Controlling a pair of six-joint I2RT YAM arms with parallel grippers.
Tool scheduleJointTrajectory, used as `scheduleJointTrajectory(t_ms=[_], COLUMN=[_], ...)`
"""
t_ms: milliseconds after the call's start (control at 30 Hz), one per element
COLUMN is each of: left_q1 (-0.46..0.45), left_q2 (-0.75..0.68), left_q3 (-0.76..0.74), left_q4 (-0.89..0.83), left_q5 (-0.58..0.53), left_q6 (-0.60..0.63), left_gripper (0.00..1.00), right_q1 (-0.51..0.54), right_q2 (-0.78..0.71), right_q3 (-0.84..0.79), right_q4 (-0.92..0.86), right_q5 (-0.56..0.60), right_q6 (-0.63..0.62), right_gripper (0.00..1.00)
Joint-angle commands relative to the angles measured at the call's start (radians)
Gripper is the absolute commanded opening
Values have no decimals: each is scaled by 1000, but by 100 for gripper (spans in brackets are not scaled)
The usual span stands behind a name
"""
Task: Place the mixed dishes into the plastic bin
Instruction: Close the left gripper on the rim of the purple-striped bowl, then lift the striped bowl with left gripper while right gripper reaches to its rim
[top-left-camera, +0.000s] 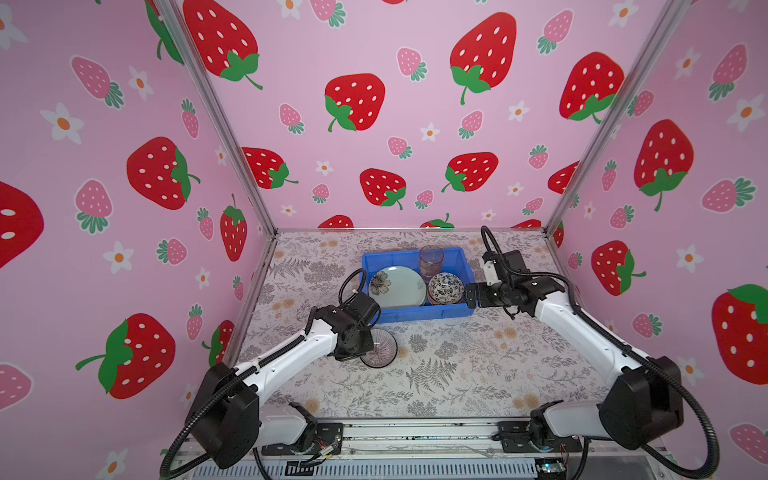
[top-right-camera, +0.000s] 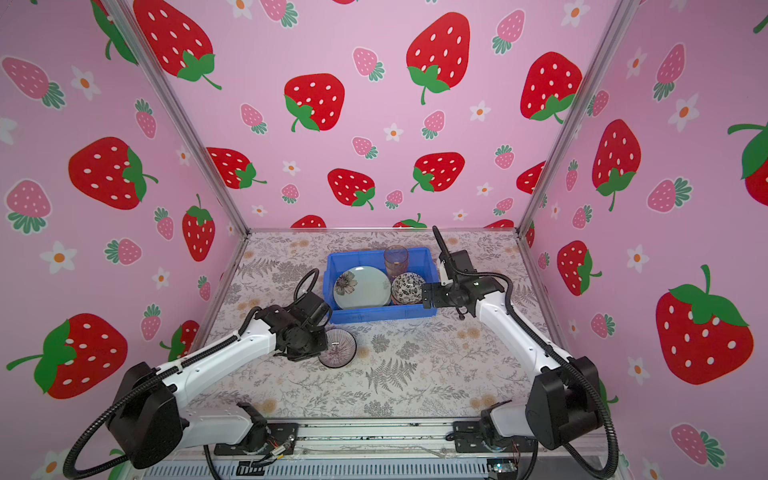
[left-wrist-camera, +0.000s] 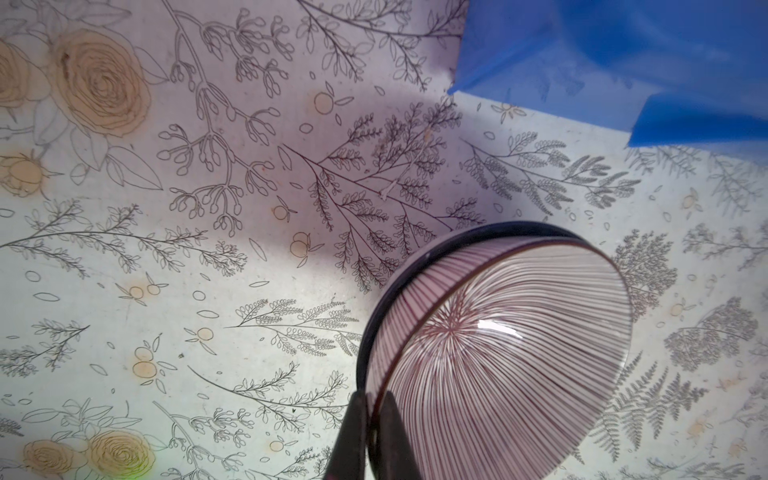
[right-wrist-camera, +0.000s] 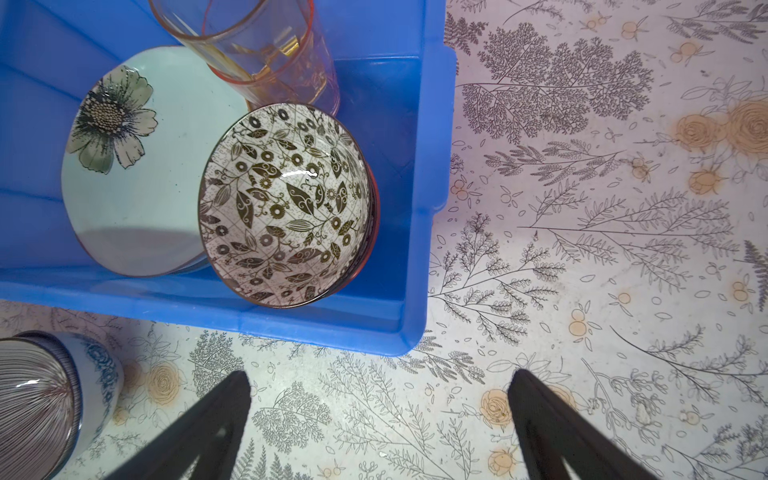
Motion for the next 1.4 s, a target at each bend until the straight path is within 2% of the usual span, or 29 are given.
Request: scheduleJointTrajectory(t_ms=[0, 500, 900, 1200, 1367], left_q1=[-3, -3, -3, -3, -4], left_q2=[-32, -96, -127, -135, -134], left_q3=[34, 43, 85, 87, 96], left_q4=[-21, 12, 6, 6, 15], left_q5=[-13, 33, 65, 51, 48], left_q6=[-7, -19, -32, -42, -42], left_gripper=[0, 0, 0, 0, 0], right_q1=[-7, 22, 217, 416, 484], right_q2=[-30, -41, 20, 129, 195], right_q3=[25, 20, 30, 93, 126], right_q4=[-18, 14, 64, 93, 119], right_q5=[-26, -193, -166, -107, -111], right_q6=[6, 41, 104, 154, 171], right_gripper=[99, 100, 97, 94, 93])
